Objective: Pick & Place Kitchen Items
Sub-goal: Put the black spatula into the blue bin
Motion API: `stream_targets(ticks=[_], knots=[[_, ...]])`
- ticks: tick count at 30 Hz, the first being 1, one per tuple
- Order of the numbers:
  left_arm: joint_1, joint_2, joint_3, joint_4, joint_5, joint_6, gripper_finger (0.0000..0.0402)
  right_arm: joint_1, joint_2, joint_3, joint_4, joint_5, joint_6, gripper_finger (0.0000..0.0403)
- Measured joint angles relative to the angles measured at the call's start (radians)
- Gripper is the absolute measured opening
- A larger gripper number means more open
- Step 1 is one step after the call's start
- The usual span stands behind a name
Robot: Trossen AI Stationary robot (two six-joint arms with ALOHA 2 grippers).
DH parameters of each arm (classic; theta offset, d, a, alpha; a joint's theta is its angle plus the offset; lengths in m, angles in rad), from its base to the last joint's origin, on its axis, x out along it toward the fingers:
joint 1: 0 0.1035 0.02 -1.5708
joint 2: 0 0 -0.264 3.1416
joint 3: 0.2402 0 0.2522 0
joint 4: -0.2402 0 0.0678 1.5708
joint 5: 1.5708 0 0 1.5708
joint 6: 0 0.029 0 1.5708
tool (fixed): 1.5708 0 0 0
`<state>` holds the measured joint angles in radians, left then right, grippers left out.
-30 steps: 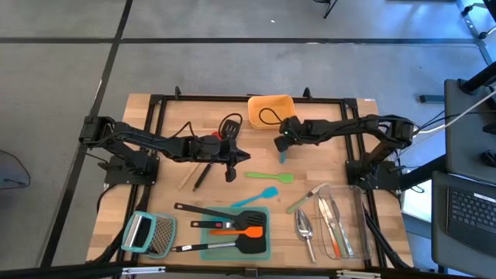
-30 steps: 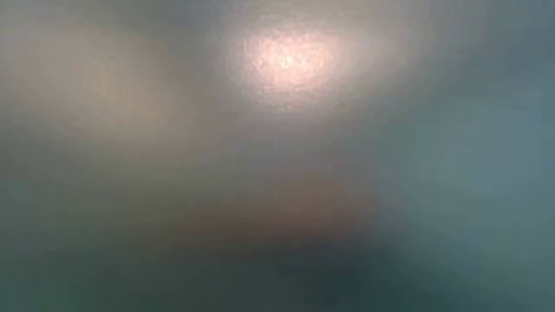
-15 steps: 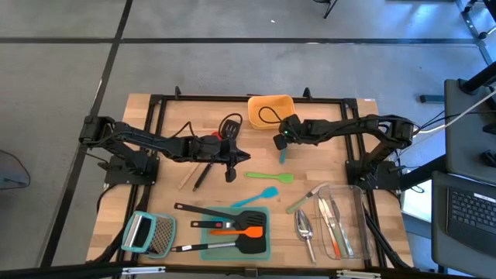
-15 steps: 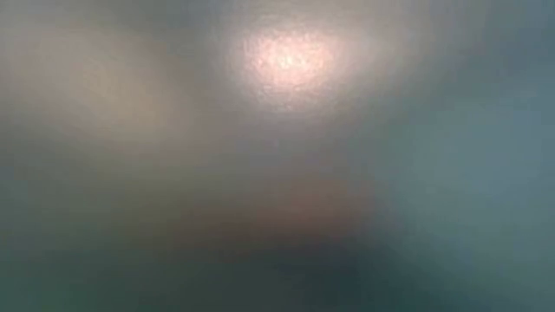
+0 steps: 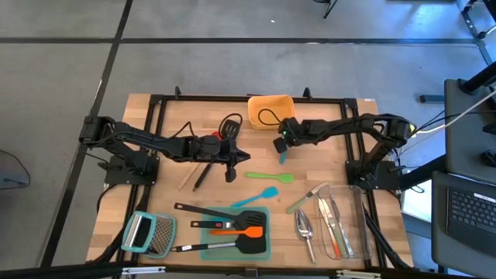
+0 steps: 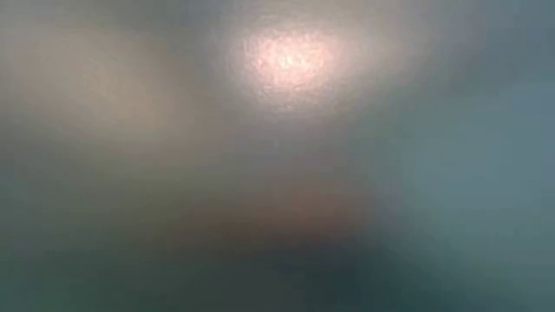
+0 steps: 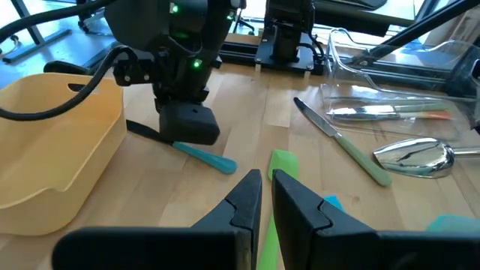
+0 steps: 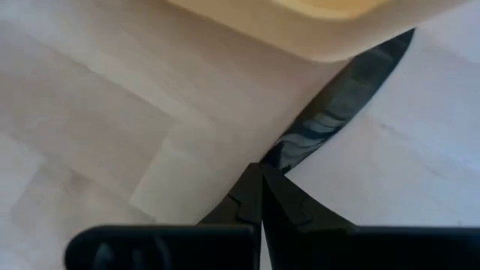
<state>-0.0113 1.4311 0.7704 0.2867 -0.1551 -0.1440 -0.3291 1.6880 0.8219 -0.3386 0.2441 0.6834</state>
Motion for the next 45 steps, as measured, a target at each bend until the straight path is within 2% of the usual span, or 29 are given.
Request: stream_targets(ticks=[17,32,38,45], knots=[[0.0,0.0,0.0,0.0,0.0,0.0,0.0029,-0.003,-0.005,0.004,-0.053,-0.121,0.033,0.0003],[-0.002,0.0,0.0,0.0,0.002,-0.003,0.0029,0.063,-0.002,0.001,-0.037,-0.106,0.229,0.0003],[-0.009,0.0,0.0,0.001,0.05,-0.003,0.0029,0.064,-0.002,0.0,-0.031,-0.093,0.354,0.0003],[-0.014,0.0,0.0,0.001,0.073,-0.003,0.0029,0.097,0.009,-0.001,0.006,-0.027,0.461,0.0002]])
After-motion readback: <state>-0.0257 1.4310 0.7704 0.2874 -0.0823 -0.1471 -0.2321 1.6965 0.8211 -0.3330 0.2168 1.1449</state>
